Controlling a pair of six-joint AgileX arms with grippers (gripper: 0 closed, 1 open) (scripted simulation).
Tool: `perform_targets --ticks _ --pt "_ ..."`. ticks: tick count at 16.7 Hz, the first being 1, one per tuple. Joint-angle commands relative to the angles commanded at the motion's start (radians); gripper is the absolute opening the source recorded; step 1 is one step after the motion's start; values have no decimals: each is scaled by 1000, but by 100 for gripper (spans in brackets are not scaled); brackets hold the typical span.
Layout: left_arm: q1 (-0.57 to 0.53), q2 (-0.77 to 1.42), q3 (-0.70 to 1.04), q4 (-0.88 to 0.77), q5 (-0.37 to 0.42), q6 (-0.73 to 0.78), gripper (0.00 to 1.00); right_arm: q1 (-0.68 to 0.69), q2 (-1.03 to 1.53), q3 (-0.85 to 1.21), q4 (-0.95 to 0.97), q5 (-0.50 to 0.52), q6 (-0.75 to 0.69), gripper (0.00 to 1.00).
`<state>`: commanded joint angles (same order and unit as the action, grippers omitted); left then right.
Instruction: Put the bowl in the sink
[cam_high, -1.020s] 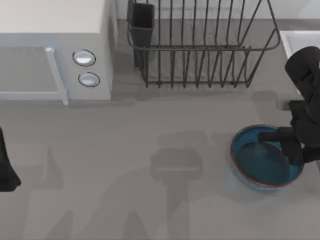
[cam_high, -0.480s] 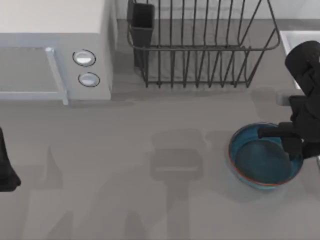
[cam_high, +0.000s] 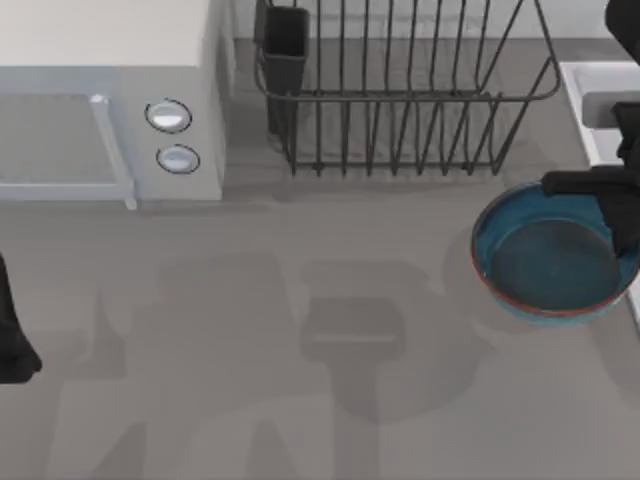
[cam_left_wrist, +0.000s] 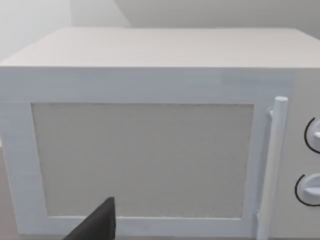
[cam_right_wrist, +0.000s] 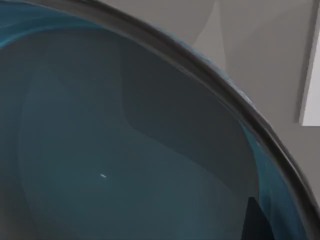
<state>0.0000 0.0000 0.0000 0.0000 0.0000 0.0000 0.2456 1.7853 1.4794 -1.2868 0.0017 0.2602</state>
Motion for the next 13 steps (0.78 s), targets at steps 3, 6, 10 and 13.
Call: perform_targets --ticks 3,6,10,13 --pt "0 0 0 0 0 0 100 -2 -33 86 -101 0 -3 0" --pt "0 0 0 0 0 0 100 -3 -39 100 -116 0 -4 0" --pt "0 0 0 0 0 0 100 -2 -36 96 -104 -3 -4 0" --pt "0 0 0 0 0 0 100 -31 -36 69 -14 -27 -17 0"
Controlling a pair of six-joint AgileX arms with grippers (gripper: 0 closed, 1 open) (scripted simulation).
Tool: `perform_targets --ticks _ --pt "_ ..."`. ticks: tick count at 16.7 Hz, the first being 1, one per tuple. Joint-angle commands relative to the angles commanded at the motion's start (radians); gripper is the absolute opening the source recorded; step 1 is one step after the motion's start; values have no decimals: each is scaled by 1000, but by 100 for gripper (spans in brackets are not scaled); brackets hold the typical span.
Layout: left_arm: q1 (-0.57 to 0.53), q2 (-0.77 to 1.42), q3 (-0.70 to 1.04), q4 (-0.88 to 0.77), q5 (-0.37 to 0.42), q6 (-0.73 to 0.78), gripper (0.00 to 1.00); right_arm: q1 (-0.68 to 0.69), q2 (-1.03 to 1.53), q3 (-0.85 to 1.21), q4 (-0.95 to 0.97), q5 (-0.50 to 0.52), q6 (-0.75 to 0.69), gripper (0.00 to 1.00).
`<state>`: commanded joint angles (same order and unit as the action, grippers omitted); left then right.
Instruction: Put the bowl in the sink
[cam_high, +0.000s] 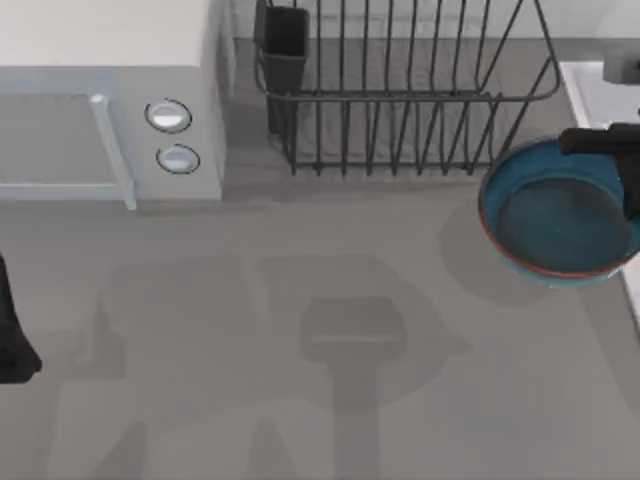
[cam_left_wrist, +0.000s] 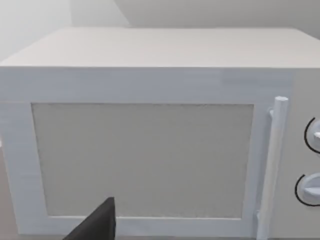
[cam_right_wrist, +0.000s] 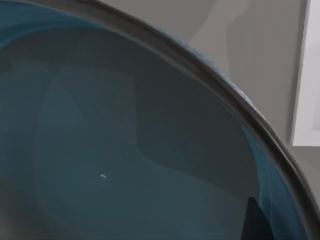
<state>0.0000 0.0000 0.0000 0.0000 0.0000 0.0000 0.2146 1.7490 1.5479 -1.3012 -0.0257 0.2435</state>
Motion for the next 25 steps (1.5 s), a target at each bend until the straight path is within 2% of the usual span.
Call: perform_targets --ticks 4,7,19,22,25 --pt "0 0 0 0 0 0 100 -87 -6 -93 243 -62 -27 0" --pt "0 0 0 0 0 0 100 -179 -9 -200 504 -122 -52 0" --pt "0 0 0 0 0 0 100 -604 -143 -774 1838 -387 -185 0" --pt "0 0 0 0 0 0 100 -681 -199 -874 2055 -437 -208 0" --pt "0 0 0 0 0 0 100 -729 -243 -937 2178 -468 -222 0"
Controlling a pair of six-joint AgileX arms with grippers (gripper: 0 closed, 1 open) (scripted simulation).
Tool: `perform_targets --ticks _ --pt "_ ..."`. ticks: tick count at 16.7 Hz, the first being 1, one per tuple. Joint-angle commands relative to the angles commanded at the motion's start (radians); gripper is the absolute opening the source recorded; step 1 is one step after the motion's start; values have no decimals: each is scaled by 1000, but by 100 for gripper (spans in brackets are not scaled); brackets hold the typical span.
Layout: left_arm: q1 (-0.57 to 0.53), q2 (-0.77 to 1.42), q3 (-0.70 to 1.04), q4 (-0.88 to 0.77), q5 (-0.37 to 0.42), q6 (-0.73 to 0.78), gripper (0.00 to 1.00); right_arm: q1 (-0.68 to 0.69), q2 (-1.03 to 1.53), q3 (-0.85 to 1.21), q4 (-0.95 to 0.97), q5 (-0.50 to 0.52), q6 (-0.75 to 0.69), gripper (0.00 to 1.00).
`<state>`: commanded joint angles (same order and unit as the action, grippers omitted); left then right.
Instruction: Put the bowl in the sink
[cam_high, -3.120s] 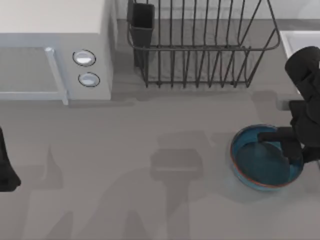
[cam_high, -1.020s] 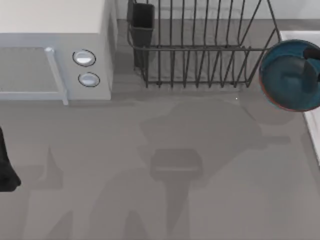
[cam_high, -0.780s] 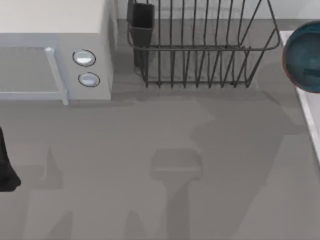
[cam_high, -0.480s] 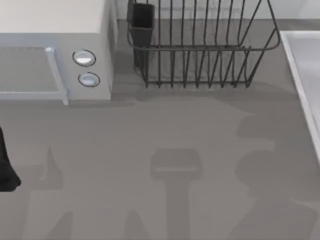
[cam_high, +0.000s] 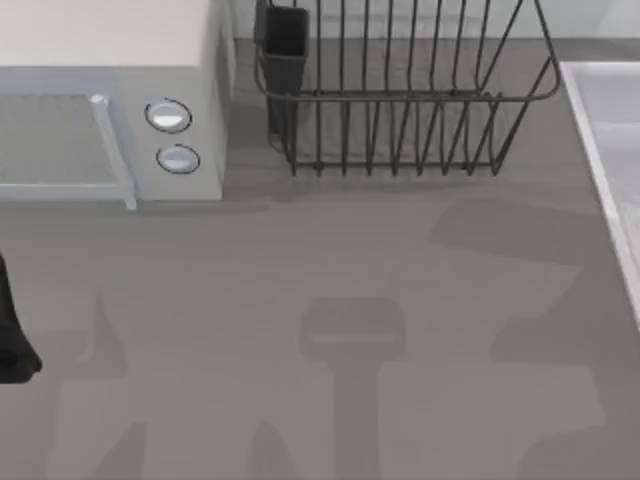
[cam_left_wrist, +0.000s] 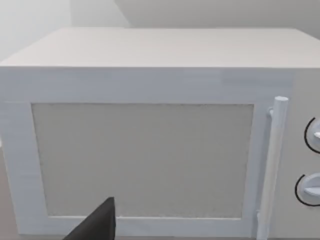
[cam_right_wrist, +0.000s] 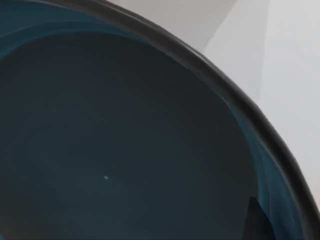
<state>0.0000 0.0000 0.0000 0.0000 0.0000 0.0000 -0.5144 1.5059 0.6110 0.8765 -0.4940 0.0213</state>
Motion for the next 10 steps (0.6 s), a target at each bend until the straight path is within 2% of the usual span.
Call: perform_targets --ticks 10 --pt "0 0 0 0 0 0 100 -8 29 -17 65 -8 -2 0"
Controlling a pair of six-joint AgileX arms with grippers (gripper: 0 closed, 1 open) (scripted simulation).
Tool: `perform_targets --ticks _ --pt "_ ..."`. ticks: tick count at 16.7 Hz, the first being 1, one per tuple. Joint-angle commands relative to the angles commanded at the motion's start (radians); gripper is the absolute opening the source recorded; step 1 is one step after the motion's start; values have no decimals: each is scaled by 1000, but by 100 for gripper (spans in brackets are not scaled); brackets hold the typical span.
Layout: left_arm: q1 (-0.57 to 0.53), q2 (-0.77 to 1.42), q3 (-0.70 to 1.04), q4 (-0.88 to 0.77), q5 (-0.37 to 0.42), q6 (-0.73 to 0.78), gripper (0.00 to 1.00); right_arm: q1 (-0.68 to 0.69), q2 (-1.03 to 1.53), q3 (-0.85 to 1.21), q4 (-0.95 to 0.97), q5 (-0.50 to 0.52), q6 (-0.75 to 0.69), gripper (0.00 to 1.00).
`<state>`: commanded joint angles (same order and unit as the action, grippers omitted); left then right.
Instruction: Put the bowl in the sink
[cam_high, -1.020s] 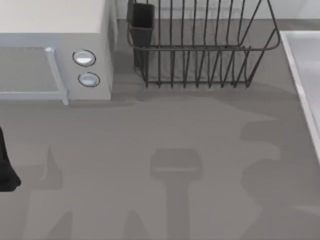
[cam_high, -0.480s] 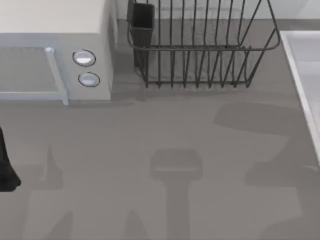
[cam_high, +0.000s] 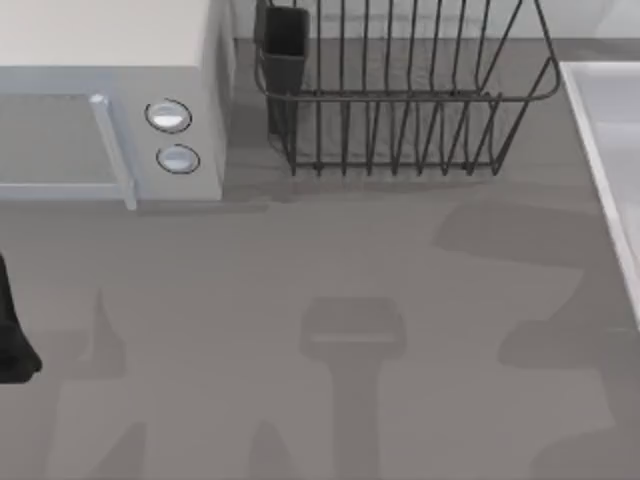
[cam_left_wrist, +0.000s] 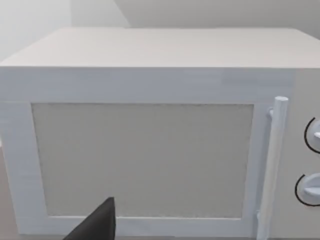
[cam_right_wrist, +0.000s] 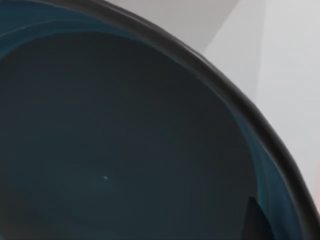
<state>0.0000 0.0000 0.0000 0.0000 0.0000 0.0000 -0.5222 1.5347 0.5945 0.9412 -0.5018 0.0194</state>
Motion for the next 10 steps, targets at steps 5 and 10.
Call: perform_targets --ticks 5,10 --pt "0 0 0 0 0 0 100 -10 248 -28 270 -3 -2 0" --pt "0 0 0 0 0 0 100 -9 541 -77 636 3 -4 0"
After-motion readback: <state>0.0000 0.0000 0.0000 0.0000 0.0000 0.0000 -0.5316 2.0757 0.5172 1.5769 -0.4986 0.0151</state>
